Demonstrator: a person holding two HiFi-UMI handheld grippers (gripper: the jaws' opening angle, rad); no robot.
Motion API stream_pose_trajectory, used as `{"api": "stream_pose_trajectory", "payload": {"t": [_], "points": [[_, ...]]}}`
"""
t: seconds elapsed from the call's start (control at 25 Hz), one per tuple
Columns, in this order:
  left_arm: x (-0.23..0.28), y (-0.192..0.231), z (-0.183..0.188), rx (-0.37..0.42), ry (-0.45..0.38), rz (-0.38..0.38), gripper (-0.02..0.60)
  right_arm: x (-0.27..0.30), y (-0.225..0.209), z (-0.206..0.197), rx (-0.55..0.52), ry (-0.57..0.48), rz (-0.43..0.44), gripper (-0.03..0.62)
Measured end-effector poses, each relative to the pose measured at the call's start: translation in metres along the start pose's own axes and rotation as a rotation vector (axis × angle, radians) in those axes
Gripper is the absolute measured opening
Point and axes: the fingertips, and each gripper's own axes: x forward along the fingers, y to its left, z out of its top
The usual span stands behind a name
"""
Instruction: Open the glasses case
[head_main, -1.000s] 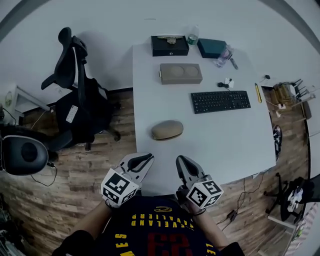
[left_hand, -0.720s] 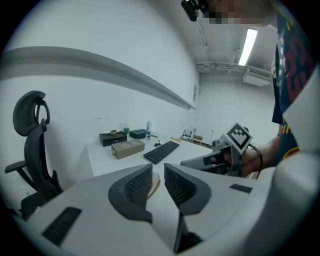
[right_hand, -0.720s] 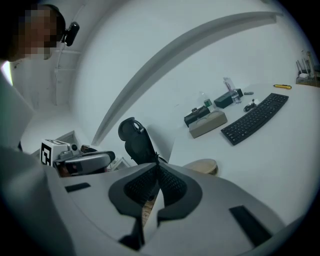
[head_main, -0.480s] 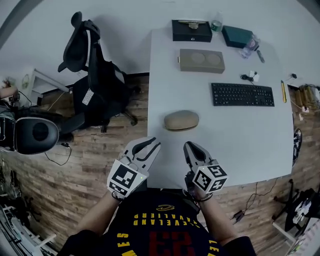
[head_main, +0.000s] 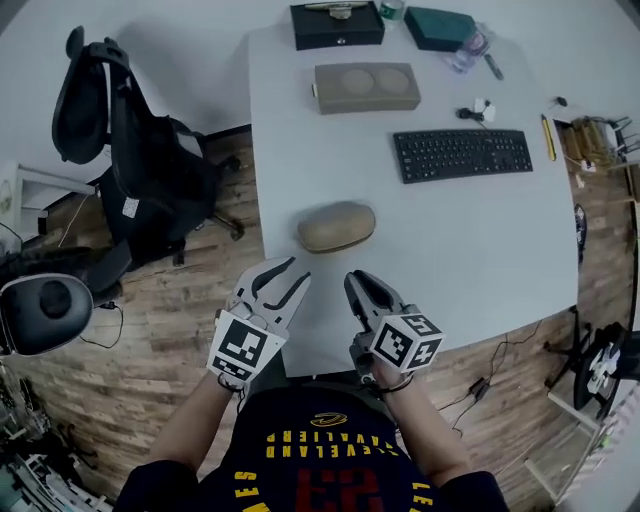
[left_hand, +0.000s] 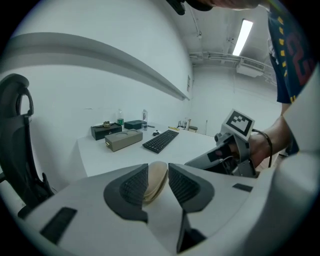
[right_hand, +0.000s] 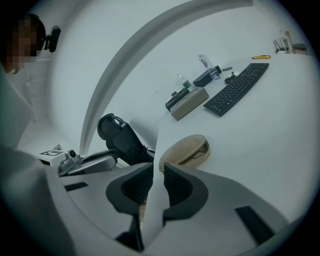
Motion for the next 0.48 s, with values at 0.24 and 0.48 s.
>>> {"api": "stream_pose_trajectory", "payload": {"t": [0.24,0.48], "points": [[0.037,0.006,-0.016,0.070,0.026,-0.045,0.150,0.018,-0.021,-0.008,0.108,-0.009,-0.006,0.071],[0.062,0.013,-0.035,0.098,0.046,-0.072,0.169,0.039,-0.035,-0.020,0.189,0.002,0.007,0.071]]}}
